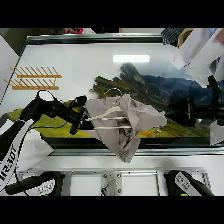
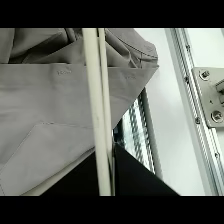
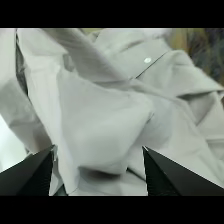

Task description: Fold the clothes and pants, and hang the long-sleeved shirts on hangers.

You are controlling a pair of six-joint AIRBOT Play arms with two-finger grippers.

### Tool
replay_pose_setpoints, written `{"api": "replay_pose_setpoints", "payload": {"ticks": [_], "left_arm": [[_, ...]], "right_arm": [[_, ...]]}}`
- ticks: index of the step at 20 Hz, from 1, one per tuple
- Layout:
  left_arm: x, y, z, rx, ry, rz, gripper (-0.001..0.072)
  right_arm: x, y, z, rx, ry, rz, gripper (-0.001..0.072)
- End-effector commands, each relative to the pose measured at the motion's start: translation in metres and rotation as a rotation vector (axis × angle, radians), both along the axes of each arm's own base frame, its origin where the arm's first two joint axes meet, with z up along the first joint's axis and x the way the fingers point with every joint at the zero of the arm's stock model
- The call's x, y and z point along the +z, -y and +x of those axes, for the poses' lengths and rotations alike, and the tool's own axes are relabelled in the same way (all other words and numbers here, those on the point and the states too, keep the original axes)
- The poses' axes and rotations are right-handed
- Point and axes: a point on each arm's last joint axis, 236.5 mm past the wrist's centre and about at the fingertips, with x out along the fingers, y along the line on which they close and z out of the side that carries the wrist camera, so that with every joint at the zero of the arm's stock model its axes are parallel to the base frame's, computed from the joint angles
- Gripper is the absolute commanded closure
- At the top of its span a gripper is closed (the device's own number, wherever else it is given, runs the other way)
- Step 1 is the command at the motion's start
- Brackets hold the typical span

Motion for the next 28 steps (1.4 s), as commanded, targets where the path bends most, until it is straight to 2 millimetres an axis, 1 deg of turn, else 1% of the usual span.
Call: {"api": "replay_pose_setpoints", "payload": {"ticks": [1,6,12,17,21,28], "left_arm": [[-0.001,0.000,0.002,0.007,0.005,0.001,0.0693],[-0.002,0.000,0.006,0.018,0.016,0.005,0.0693],[-0.002,0.000,0.005,0.017,0.015,0.004,0.0693],[-0.002,0.000,0.005,0.017,0.015,0.004,0.0693],[-0.002,0.000,0.005,0.017,0.015,0.004,0.0694],[-0.002,0.000,0.005,0.018,0.015,0.004,0.0693]], "right_arm": [[-0.012,-0.002,-0.013,0.012,-0.082,0.024,0.0120],[-0.018,-0.017,-0.017,0.022,-0.101,0.101,0.0121],[-0.034,-0.049,-0.025,0.121,-0.161,0.115,0.0126],[-0.045,-0.069,-0.030,0.194,-0.223,0.142,0.0129],[-0.040,-0.077,-0.020,0.175,-0.202,0.171,0.0129],[-0.041,-0.081,-0.021,0.184,-0.202,0.167,0.0129]]}}
